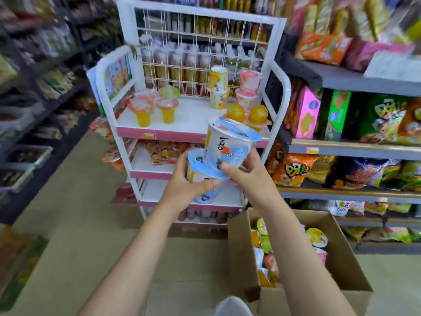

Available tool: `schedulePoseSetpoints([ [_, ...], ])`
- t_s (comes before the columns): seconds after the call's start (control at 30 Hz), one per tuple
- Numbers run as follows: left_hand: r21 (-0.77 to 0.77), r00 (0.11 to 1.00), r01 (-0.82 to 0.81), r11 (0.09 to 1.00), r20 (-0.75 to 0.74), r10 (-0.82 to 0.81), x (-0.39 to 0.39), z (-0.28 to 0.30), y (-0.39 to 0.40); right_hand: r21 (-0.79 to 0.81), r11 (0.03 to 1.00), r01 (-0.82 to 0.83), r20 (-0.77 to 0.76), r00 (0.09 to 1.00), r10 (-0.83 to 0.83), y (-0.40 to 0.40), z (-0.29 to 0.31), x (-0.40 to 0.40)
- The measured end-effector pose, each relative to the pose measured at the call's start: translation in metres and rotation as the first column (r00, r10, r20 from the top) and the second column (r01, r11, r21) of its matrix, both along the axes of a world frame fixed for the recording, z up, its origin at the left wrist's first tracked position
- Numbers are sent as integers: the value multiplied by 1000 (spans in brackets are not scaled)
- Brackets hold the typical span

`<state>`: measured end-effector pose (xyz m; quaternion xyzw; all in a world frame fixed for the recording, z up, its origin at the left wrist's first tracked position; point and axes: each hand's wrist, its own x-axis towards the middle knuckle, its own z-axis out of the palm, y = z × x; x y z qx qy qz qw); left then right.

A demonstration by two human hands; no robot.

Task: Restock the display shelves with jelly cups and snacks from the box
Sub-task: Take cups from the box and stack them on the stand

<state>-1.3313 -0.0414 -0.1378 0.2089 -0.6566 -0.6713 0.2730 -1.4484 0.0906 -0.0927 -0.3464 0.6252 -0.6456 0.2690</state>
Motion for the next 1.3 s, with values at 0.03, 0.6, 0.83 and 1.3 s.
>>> schedulePoseSetpoints([
  [0.03,-19,1000,1,1000,-20,-2,1,10,-7,-2,1000,1,-28,1000,-1,-5,10,3],
  [0.6,-109,997,-3,994,-78,-5,-156,57,-131,-135,959,248,-153,951,-267,-129,23,-137],
  [0.83,-137,995,70,988,-60,-79,-304,90,-196,-152,916,372,-265,877,-400,-190,49,-279],
  [1.3,-234,985,130,964,-84,-154,-474,120,-245,-207,818,537,-314,755,-576,-244,82,-415],
])
